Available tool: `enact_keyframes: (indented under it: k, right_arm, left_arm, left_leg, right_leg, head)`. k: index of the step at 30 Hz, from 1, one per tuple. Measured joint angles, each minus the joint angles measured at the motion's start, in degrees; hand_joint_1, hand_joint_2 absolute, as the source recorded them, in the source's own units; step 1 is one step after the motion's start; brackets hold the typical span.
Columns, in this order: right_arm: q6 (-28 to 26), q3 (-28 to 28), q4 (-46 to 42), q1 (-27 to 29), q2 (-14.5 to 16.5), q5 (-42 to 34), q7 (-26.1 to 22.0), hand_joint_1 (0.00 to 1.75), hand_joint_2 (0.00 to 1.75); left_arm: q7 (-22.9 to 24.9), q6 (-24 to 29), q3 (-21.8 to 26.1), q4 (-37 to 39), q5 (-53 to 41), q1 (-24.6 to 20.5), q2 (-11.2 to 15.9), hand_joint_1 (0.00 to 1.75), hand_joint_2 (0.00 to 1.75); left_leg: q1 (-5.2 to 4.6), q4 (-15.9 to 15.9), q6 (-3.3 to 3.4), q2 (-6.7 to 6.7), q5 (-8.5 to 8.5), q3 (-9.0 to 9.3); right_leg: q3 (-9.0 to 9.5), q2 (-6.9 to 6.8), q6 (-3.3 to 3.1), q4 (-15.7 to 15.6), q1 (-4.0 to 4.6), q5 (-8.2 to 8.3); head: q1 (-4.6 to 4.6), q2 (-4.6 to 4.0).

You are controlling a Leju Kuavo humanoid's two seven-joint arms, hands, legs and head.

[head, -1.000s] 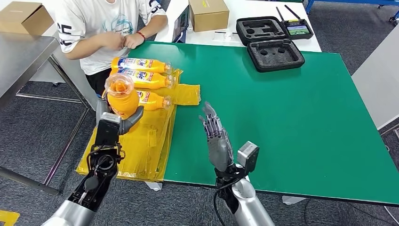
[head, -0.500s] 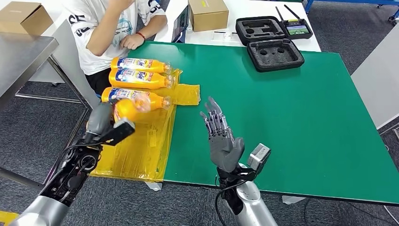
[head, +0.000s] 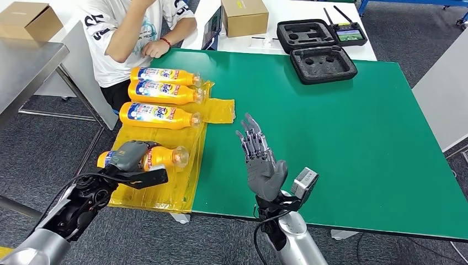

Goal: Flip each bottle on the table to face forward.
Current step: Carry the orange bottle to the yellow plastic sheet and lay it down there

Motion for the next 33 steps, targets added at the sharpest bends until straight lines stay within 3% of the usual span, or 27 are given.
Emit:
enact_keyframes:
  k: [7, 15, 28, 31, 33]
  right_arm:
    - [-0.4, 0.4, 0.7, -0.1, -0.1, -0.5, 0.0, 0.00, 0.00]
    - [-0.9, 0.6, 1.8, -0.5, -0.1, -0.5, 0.0, 0.00, 0.00]
    - [0.3, 1.5, 5.3, -1.9, 0.4, -0.6, 0.0, 0.00, 0.00]
    - [0.4, 1.7, 6.2, -2.4, 0.6, -0.7, 0.0, 0.00, 0.00]
    - [0.5, 1.7, 6.8, -2.7, 0.7, -0.9, 0.0, 0.00, 0.00]
  left_arm:
    - [-0.7, -4.5, -3.5, 1.9, -2.3, -2.3, 0.6, 1.75, 1.75]
    - [-3.8, -10.7, -8.0, 8.2, -0.9, -8.7, 0.4, 1.75, 1.75]
    - [-5.2, -13.1, -14.9, 21.0, -2.2, -16.8, -2.8, 1.74, 1.75]
    - [-5.3, -13.4, -15.9, 22.9, -2.1, -17.9, -3.3, 1.59, 1.75]
    - [-5.1, -13.3, -16.6, 24.0, -2.2, -18.3, -3.6, 1.58, 1.75]
  left_leg:
    - [0.01, 0.0, 0.00, 0.00, 0.00, 0.01]
    - [0.01, 0.0, 0.02, -0.01, 0.03, 0.03]
    - [0.01, 0.0, 0.03, 0.00, 0.04, 0.04]
    - [0.01, 0.0, 0.03, 0.00, 0.04, 0.04]
    - [0.01, 0.0, 0.03, 0.00, 0.04, 0.05]
  right_leg:
    - [0.00, 0.00, 0.00, 0.0, 0.02, 0.00]
    - [0.04, -0.03, 0.00, 0.0, 0.02, 0.02]
    - [0.04, -0.02, 0.00, 0.0, 0.02, 0.03]
    - [0.05, -0.02, 0.00, 0.0, 0.02, 0.03]
    - [0.06, -0.02, 0.00, 0.0, 0.03, 0.03]
  head:
    - [-0.01, 0.00]
    - [-0.01, 0.00]
    - [-0.01, 0.00]
    - [-0.01, 0.00]
    - [-0.01, 0.00]
